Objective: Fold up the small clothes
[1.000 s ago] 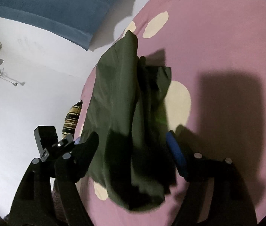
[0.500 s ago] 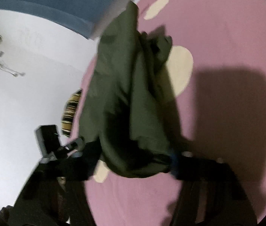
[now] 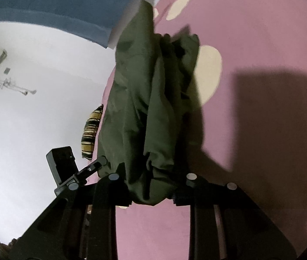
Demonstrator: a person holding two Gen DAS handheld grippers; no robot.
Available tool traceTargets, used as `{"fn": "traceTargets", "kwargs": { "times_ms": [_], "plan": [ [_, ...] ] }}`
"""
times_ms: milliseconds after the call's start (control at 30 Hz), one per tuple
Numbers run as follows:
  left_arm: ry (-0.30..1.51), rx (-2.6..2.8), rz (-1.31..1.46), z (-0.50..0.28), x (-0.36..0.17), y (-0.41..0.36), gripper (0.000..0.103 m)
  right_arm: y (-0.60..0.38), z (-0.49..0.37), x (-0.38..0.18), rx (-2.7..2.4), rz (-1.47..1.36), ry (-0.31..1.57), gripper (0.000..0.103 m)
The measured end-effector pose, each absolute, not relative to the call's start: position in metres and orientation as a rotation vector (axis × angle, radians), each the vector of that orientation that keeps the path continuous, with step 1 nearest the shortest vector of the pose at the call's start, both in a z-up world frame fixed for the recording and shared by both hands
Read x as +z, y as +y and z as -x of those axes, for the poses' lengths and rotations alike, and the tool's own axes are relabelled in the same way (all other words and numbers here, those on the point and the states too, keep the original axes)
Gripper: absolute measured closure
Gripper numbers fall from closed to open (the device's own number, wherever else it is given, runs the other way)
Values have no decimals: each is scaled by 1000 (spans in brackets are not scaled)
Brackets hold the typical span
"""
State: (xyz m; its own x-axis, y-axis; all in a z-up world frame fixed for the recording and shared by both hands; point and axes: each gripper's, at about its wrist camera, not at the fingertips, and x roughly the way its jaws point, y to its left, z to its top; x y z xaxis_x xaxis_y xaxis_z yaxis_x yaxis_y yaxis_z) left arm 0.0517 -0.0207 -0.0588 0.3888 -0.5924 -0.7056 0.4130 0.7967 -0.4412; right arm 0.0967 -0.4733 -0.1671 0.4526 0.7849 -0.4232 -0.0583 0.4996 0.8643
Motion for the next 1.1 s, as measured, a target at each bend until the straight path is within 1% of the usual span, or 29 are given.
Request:
{"fn": "traceTargets", "kwargs": {
  "times_ms": [167, 233, 300, 333, 367, 433, 467, 533, 567, 667, 800, 867, 967, 1100],
  "plan": [
    [976, -646, 204, -51, -60, -19, 49, -473, -96, -173, 644, -966, 944, 77],
    [969, -644, 207, -49, -60, -18, 49, -473, -97, -172, 645, -972, 941, 75],
    [951, -627, 201, -44, -58, -18, 45, -473, -94, -171, 641, -986, 935, 72],
    [938, -609, 193, -41, -56, -17, 41, -473, -92, -170, 635, -981, 930, 68],
    [916, -579, 176, -36, -53, -17, 34, -473, -88, -167, 621, -965, 920, 66],
    [868, -515, 133, -26, -47, -17, 26, -471, -81, -159, 586, -931, 909, 55],
    [849, -487, 112, -20, -45, -17, 24, -471, -76, -156, 566, -914, 902, 52],
    [828, -453, 106, -12, -42, -16, 21, -470, -65, -149, 516, -879, 888, 41],
    [822, -434, 105, -9, -41, -16, 19, -468, -59, -146, 493, -857, 885, 39],
    [815, -368, 85, 3, -38, -17, 18, -456, -43, -134, 420, -755, 893, 30],
    [769, -296, 14, 20, -30, -24, 18, -434, -25, -120, 281, -557, 886, 24],
    [746, -277, -19, 27, -26, -28, 17, -421, -20, -112, 203, -465, 870, 18],
    [717, -257, -63, 42, -21, -35, 17, -408, -16, -108, 147, -405, 851, 14],
    [676, -236, -87, 54, -18, -39, 17, -404, -17, -111, 84, -352, 853, 13]
  ]
}}
